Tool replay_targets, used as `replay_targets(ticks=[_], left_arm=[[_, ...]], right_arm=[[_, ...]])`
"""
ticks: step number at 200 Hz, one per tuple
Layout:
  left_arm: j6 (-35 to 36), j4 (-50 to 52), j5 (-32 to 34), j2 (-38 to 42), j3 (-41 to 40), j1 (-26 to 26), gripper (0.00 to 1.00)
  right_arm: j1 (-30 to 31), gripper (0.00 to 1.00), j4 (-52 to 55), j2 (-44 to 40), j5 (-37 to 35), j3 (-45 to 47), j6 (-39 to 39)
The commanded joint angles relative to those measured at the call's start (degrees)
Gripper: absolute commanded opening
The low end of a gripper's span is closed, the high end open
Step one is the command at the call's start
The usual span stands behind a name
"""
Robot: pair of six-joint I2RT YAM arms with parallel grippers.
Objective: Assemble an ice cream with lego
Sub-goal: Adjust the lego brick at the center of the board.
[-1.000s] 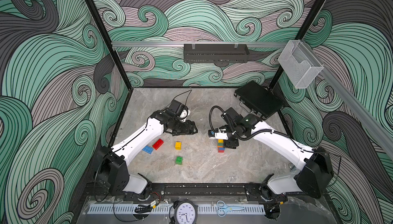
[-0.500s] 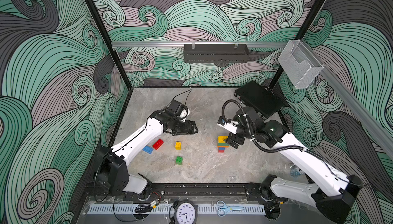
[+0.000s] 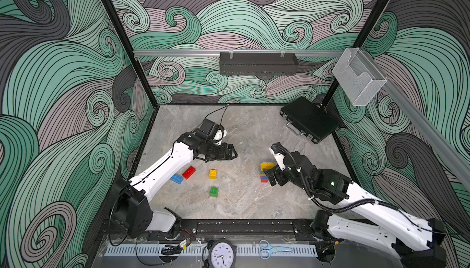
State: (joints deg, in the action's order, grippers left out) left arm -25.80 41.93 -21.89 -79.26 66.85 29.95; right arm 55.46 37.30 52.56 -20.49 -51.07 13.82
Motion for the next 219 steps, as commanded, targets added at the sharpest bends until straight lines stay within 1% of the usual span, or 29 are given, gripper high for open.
replay_targets(ticks=[1,20,41,66,81,137,156,219], left_arm=[[1.3,-0.4,0.1,1.5,-0.3,-0.5,0.87],[1.3,-0.6,0.3,2.0,-0.8,-0.7,0.87],[1.3,-0.6,0.3,2.3,-1.0,-0.8,0.87],[1.2,-0.7,0.3,2.7,-1.3,-0.8,0.88],[1.3,-0.7,0.3,2.8,-1.6,-0.8,0.88],[1.3,-0.5,0.6,3.0,-1.8,-0.9,0.89],[1.0,-0.5,0.7,3.2,-2.0,-0.9,0.89],[0.8,0.2,1.1,3.3,-1.9,-0.9,0.91]], right_arm=[[1.2,1.00,-0.3,2.0,-9.8,0.6,12.1],[2.9,1.00,-3.4,2.3,-12.1,3.4,13.8],[4.6,1.00,-7.8,2.4,-12.7,6.3,13.8],[6.8,1.00,-10.3,3.0,-15.3,8.7,14.9],[7.5,1.00,-12.3,3.3,-15.4,10.3,14.8],[9.5,1.00,-20.4,4.6,-15.9,15.4,14.2],[10.3,1.00,-22.9,5.1,-17.1,17.2,14.6],[10.8,1.00,-26.1,6.1,-20.4,20.4,16.3]])
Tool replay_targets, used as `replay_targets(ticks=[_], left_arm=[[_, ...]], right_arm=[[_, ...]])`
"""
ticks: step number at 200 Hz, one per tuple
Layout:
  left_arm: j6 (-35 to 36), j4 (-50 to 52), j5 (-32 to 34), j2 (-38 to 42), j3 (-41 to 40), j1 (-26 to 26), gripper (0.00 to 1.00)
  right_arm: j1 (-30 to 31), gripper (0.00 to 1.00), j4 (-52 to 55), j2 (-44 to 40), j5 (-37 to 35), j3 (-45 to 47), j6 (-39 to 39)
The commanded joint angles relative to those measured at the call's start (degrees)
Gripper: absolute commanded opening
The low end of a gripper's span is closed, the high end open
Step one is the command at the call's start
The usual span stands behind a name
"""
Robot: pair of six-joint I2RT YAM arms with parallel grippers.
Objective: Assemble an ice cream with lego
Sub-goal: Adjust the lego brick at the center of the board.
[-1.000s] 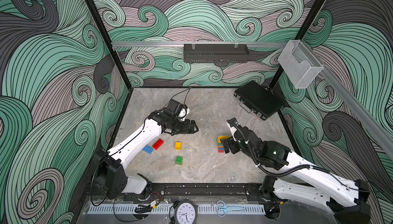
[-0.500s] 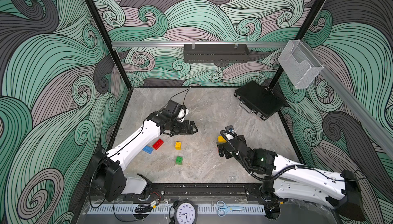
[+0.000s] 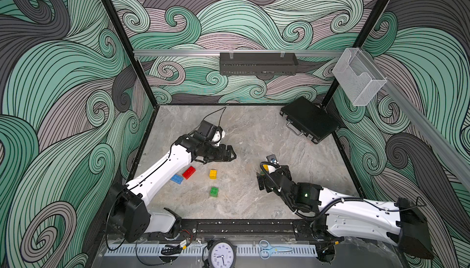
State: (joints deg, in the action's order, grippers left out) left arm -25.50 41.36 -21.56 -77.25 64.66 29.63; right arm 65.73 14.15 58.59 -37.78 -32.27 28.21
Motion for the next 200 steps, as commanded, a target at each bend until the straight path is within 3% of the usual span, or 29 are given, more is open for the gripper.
replay_targets(ticks=[1,145,200], left_arm=[[0.5,0.8,0.8,1.4,0.3,-0.5,0.91],[0.2,1.9,1.4,1.5,0.6,-0.5,0.92],[0.3,2.3,1.7,1.7,0.6,-0.5,0.93]], right_arm=[[0.5,1.00,-3.1,0.0,-3.2,1.7,1.9],[2.2,1.00,-13.5,4.5,-7.7,6.7,3.3],[2.2,0.88,-15.3,6.2,-9.6,7.3,3.6]])
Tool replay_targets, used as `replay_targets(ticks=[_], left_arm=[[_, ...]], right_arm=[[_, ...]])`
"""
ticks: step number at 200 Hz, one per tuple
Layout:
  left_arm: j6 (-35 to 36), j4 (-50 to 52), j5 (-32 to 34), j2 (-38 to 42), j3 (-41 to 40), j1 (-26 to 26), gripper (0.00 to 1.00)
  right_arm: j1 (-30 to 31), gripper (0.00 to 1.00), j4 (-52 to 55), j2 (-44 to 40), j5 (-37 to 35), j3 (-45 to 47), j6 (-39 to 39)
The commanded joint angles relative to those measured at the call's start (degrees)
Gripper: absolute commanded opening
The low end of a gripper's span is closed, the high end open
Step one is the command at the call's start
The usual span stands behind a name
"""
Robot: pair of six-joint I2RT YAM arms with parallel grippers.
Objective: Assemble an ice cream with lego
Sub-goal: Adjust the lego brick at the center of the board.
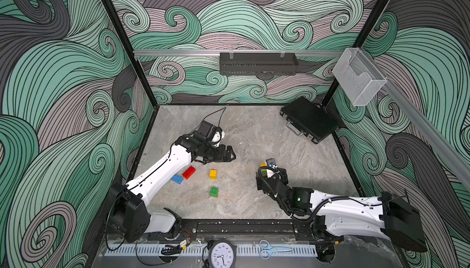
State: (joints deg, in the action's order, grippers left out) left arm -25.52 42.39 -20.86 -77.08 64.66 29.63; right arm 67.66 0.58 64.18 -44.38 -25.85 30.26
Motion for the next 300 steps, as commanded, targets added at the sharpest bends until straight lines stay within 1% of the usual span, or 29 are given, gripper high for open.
replay_targets(ticks=[1,37,47,75,119,139,159,182,205,238,247,263,300], left_arm=[[0.3,1.3,1.0,1.6,0.6,-0.5,0.93],[0.3,1.5,1.0,1.6,0.6,-0.5,0.93],[0.3,1.6,1.0,1.7,0.6,-0.6,0.93],[0.3,1.8,1.2,1.9,0.8,-0.6,0.93],[0.2,2.0,1.3,2.1,0.9,-0.6,0.93],[0.1,2.1,1.3,2.2,0.9,-0.6,0.93],[0.2,2.2,1.6,2.5,0.8,-0.6,0.94],[0.1,1.8,1.6,2.6,0.7,-0.6,0.94],[0.1,1.2,1.4,2.5,0.5,-0.6,0.94],[0.1,1.0,1.3,2.6,0.6,-0.6,0.94],[0.2,1.0,1.3,2.5,0.6,-0.7,0.94],[0.2,1.2,1.1,2.5,0.6,-0.7,0.94],[0.3,0.9,0.8,2.6,0.3,-0.6,0.94]], right_arm=[[0.3,0.88,-1.7,0.6,-3.1,1.0,1.6],[0.4,0.78,-2.5,0.8,-3.8,2.0,2.0],[0.4,0.72,-2.8,0.9,-3.7,2.2,1.9],[0.4,0.63,-3.3,1.0,-3.5,2.3,1.3],[0.3,0.51,-2.7,0.6,-3.4,2.0,0.8],[0.4,0.47,-0.3,-0.6,-3.5,1.3,0.9],[0.3,0.41,5.0,-2.9,-3.5,-1.0,0.8],[-0.3,0.38,12.6,-6.1,-2.6,-4.1,0.7],[-2.8,0.33,22.9,-8.5,2.2,-8.7,0.7],[-8.7,0.29,35.0,-8.8,12.8,-16.3,-0.8],[-11.0,0.28,38.3,-7.6,17.2,-19.0,-1.6],[-14.6,0.27,43.4,-5.0,22.6,-23.8,-3.2],[-24.1,0.29,53.5,4.1,39.4,-35.1,-9.0]])
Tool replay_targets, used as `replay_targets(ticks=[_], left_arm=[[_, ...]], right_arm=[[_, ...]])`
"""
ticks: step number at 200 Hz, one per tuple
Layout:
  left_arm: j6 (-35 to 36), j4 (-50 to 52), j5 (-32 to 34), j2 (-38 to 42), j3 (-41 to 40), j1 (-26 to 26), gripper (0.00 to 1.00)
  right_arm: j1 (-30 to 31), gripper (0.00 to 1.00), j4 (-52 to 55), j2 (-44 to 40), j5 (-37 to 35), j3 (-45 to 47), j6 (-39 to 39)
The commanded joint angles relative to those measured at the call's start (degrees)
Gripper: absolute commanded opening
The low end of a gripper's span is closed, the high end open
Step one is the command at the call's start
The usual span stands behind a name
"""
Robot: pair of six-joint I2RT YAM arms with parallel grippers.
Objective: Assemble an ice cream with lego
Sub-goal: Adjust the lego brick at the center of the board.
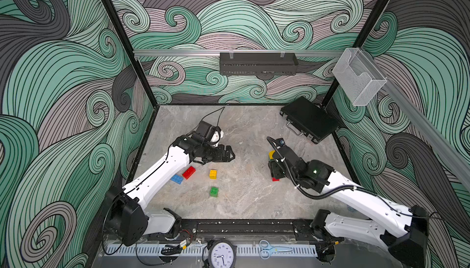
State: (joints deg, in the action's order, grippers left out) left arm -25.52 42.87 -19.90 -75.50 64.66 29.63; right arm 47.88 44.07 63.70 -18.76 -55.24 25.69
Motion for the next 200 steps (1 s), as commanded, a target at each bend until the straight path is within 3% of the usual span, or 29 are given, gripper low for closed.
replay_targets(ticks=[1,19,105,200], left_arm=[[0.3,0.4,-0.1,1.0,0.3,-0.7,0.94],[0.3,0.0,-0.4,1.1,-0.3,-0.7,0.94],[0.6,-1.5,-1.4,1.4,-2.1,-0.7,0.94],[1.5,-2.4,-3.2,1.7,-3.7,-0.8,0.94]], right_arm=[[-4.7,0.29,10.1,4.9,14.2,-6.0,-4.6],[-8.1,0.28,15.2,10.5,20.2,-10.7,-7.7],[-18.9,0.25,30.5,30.8,29.6,-25.6,-18.6],[-22.7,0.25,36.3,44.1,32.3,-30.0,-25.4]])
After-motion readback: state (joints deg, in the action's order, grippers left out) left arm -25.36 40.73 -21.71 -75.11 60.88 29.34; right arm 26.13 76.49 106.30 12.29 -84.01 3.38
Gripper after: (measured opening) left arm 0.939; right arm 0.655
